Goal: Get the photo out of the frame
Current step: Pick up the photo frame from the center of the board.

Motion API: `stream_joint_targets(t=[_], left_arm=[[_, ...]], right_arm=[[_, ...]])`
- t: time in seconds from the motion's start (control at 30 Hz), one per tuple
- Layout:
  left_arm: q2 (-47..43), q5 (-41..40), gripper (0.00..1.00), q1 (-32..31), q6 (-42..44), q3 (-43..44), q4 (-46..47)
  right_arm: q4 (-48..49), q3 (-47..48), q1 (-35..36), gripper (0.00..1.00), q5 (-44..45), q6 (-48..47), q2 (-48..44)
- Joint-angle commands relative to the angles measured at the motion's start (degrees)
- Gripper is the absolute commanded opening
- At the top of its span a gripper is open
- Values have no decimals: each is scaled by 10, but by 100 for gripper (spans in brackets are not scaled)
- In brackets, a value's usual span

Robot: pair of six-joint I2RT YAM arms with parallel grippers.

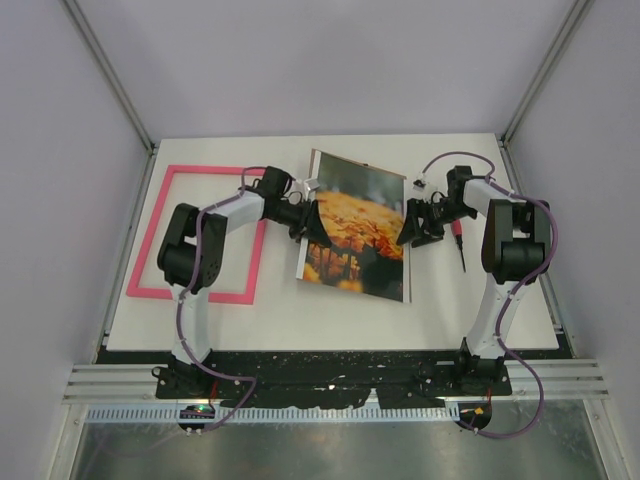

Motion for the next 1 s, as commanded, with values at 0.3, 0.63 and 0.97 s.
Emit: stream_joint_targets(t=[0.3, 0.63, 0.97], left_arm=[[-61, 6, 19, 39, 125, 16, -118], [-84, 27, 20, 66, 148, 11, -140], [-98, 21, 21, 68, 143, 3, -132]], right_arm=[[31, -24, 6, 69, 71, -7, -26], [36, -33, 8, 69, 48, -2, -28], [37, -36, 13, 69, 49, -3, -25]])
